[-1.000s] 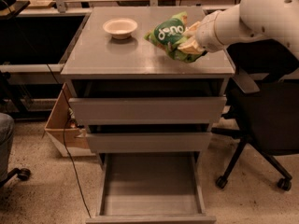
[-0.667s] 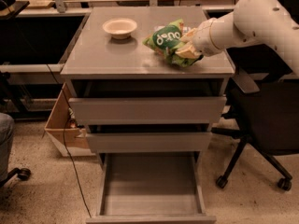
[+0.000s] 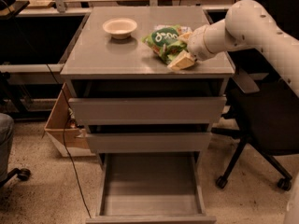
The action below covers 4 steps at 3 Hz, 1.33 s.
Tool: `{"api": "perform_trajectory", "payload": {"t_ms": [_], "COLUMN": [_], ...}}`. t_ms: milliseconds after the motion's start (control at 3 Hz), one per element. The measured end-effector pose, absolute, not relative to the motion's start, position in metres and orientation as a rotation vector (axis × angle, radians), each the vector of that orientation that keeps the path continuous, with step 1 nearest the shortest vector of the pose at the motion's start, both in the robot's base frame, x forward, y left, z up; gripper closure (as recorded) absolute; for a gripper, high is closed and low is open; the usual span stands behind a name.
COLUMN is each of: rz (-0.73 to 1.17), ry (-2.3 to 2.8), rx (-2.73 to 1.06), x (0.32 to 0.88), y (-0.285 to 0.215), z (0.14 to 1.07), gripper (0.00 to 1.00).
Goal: Pick green rice chip bag from bottom drawer and place on counter
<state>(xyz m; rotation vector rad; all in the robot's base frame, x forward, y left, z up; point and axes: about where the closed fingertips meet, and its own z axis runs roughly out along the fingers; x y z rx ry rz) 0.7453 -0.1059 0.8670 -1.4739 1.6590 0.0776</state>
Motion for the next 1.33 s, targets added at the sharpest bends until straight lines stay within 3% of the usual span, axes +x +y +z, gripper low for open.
{"api": "perform_trajectory", "payload": {"t_ms": [333, 667, 1333], "rz": [0.093, 0.084, 0.051], "ry": [1.642, 1.622, 1.596], "rx": [-1.508, -1.533, -1.511], "x": [0.743, 0.736, 0.664], "y": [-0.102, -0.103, -0.203], "z": [0.869, 0.880, 0.938], "gripper": [0.00, 0.00, 0.00]}}
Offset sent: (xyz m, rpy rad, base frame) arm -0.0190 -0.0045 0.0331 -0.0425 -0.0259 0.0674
